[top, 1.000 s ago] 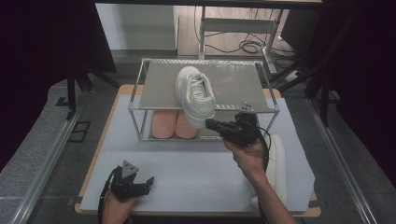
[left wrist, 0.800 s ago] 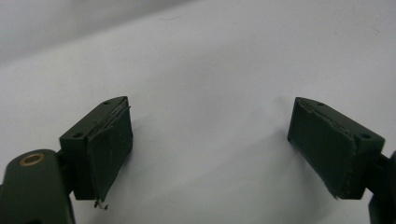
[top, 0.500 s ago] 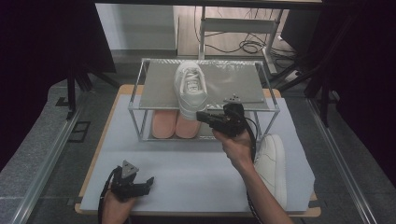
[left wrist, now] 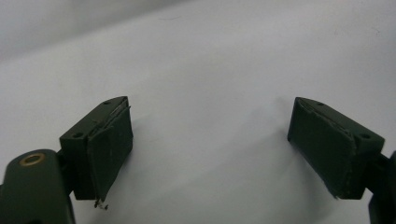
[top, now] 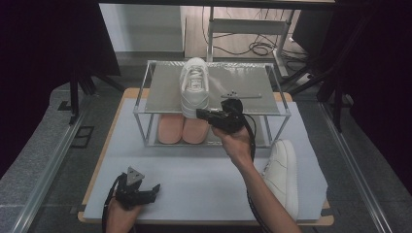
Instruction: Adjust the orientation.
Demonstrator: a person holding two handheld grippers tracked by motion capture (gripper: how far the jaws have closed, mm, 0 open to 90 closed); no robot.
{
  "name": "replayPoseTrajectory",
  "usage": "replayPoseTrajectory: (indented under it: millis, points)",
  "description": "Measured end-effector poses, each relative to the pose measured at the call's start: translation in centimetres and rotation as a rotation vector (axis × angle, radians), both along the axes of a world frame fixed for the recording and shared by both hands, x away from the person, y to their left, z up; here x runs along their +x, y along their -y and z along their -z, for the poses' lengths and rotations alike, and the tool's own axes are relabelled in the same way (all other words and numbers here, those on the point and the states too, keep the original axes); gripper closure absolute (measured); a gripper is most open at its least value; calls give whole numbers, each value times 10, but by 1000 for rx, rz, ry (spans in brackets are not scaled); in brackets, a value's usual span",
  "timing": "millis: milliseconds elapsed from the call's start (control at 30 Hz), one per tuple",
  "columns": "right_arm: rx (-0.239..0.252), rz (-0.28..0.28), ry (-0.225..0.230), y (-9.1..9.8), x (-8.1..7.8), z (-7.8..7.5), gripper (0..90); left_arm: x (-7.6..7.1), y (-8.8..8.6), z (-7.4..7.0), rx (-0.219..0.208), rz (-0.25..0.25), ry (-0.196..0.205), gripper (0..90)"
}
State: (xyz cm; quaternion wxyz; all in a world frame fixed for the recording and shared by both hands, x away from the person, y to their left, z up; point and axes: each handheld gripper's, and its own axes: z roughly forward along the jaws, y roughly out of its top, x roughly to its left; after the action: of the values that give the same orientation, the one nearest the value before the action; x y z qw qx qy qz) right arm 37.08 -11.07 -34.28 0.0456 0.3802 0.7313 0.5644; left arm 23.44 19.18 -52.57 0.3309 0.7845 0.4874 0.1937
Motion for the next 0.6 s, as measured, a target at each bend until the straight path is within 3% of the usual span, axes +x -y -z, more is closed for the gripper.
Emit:
replayPoseTrajectory:
  millis: [367, 600]
  points:
    - [17, -7, 0, -19, 13, 4, 900, 0, 0, 0, -1, 0, 1, 141]
    - [-6, 4, 40, -26, 20, 5, 900, 0, 0, 0, -1, -1, 2, 141]
